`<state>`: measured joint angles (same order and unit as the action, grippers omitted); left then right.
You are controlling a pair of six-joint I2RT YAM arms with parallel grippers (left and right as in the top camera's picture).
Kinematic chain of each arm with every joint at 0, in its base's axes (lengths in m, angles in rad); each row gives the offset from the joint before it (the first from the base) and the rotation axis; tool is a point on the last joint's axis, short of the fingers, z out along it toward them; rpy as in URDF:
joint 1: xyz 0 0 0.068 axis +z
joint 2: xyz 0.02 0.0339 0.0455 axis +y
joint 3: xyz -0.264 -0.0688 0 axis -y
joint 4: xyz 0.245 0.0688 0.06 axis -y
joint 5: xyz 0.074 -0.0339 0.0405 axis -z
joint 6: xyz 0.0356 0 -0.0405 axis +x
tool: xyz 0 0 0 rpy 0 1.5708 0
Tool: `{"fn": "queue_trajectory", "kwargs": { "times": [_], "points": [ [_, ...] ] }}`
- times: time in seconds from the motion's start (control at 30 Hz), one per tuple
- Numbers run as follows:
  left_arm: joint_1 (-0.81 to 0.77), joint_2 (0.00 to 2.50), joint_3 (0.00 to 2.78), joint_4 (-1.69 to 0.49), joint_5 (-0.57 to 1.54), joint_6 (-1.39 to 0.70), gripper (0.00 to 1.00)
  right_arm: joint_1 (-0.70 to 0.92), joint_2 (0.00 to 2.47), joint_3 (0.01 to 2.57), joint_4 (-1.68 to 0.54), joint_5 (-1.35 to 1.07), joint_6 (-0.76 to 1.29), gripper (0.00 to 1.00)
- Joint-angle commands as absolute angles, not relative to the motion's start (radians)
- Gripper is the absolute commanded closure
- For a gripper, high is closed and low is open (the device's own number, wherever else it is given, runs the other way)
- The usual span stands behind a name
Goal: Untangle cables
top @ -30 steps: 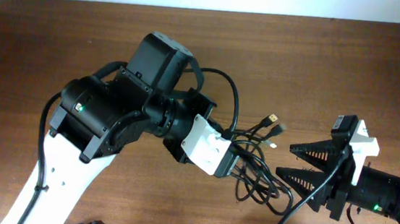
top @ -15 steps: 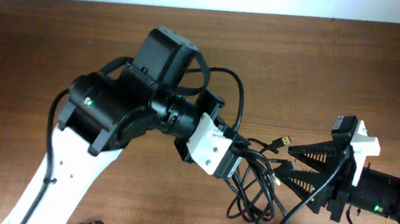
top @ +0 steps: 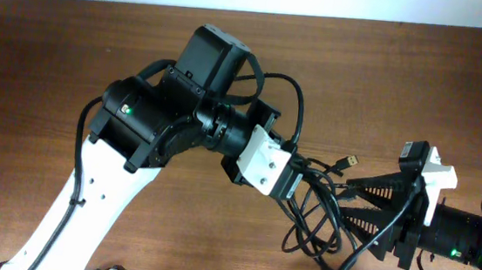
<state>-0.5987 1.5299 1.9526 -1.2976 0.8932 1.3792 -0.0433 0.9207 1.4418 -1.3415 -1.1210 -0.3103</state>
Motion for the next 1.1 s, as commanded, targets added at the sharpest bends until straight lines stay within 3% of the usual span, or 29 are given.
{"fn": "queue_trajectory", "kwargs": {
  "times": [0.0, 0.47, 0.77, 1.07],
  "points": [
    [-0.596, 1.523, 1.962, -1.284, 0.963, 1.328, 1.0, -0.046, 0.916, 1.459, -1.348, -1.16, -0.306, 0.44],
    [-0.693, 1.523, 1.962, -1.241, 0.965, 1.281, 1.0, -0.046, 0.972, 1.458, -1.331, -1.131, -0.306, 0.44],
    [-0.704, 1.52, 1.963, -1.277, 0.913, 1.198, 1.0, -0.047, 1.069, 1.458, -1.303, -0.492, -0.065, 0.45],
    [-0.749, 1.518, 1.963, -1.303, 1.007, 1.196, 1.0, -0.047, 1.142, 1.458, -1.259, -0.476, -0.042, 0.45]
  ]
}}
